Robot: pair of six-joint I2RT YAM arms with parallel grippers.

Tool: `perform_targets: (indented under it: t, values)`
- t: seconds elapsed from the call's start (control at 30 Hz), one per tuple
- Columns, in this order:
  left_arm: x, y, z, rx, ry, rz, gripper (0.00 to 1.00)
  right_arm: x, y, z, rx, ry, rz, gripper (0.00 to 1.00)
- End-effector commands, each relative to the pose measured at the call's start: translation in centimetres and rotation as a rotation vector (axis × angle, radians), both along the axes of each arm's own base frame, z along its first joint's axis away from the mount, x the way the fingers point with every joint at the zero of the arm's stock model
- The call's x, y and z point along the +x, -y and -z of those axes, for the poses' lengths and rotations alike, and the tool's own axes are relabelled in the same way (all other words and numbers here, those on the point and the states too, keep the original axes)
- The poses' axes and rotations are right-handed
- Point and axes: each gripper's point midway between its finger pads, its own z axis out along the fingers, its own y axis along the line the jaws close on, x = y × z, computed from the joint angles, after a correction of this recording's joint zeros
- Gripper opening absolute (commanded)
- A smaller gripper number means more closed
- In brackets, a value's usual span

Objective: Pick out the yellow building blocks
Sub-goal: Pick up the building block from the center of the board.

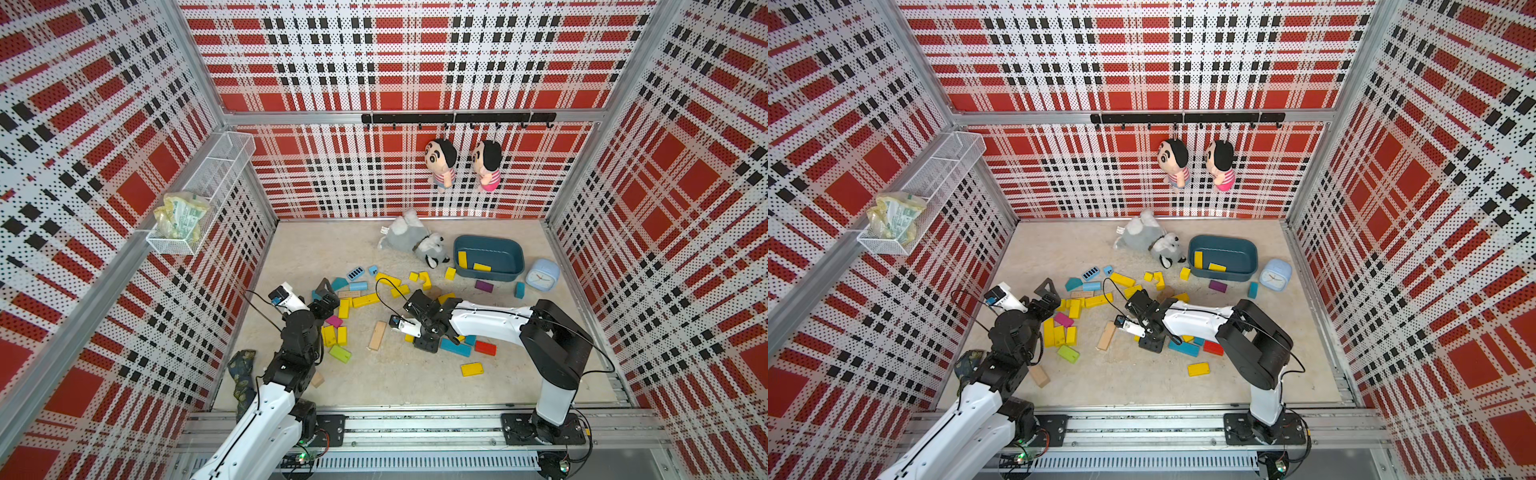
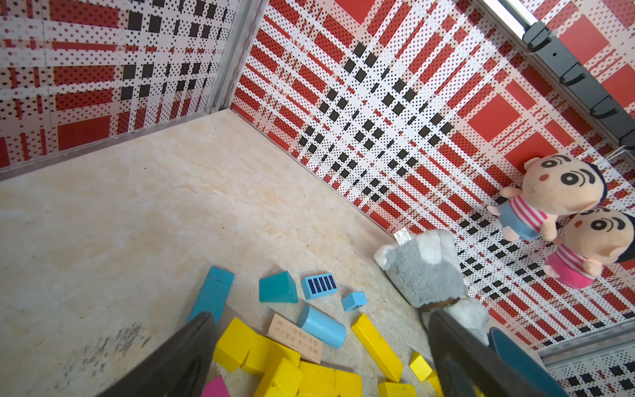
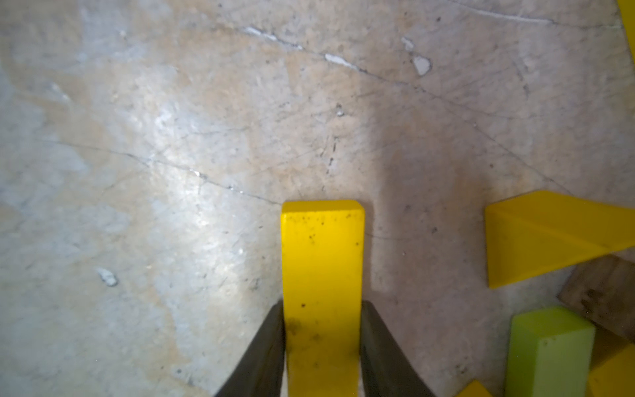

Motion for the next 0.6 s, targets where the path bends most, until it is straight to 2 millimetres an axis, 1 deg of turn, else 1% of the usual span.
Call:
perform_targets:
  t: [0.0, 0.13, 0.23, 0.33, 0.43, 0.5, 0.57]
  values:
    - [-0.1, -0.2, 0.8, -0.019, -0.025, -0.006, 0.98, -0.5, 1.0, 1.5, -0.042, -0.061, 0.004, 0.29]
    - [-0.1, 0.0, 1.2, -0.030, -0.042, -0.001, 0.98, 0.3, 1.0, 1.0, -0.014, -0.065, 0.025, 0.18]
    - [0.0, 0.4, 1.3, -0.035, -0.045, 0.020, 0.98, 1.1, 0.8, -0.2, 0.020, -0.041, 0.043, 0.13]
    - [0.0, 0.6, 1.4, -0.041, -0.046, 0.033, 0.98, 2.1, 0.1, -2.7, 0.113, -0.003, 0.073, 0.11]
    - [0.1, 0.7, 1.5, -0.038, -0.054, 0.036, 0.98, 3.2, -0.7, -6.0, 0.234, 0.059, 0.113, 0.09]
    - [0.3, 0.7, 1.4, -0.033, -0.055, 0.038, 0.98, 4.4, -0.8, -8.3, 0.315, 0.096, 0.167, 0.08]
    - [0.4, 0.8, 1.3, -0.030, -0.057, 0.040, 0.98, 6.2, -0.4, -10.8, 0.395, 0.137, 0.273, 0.07]
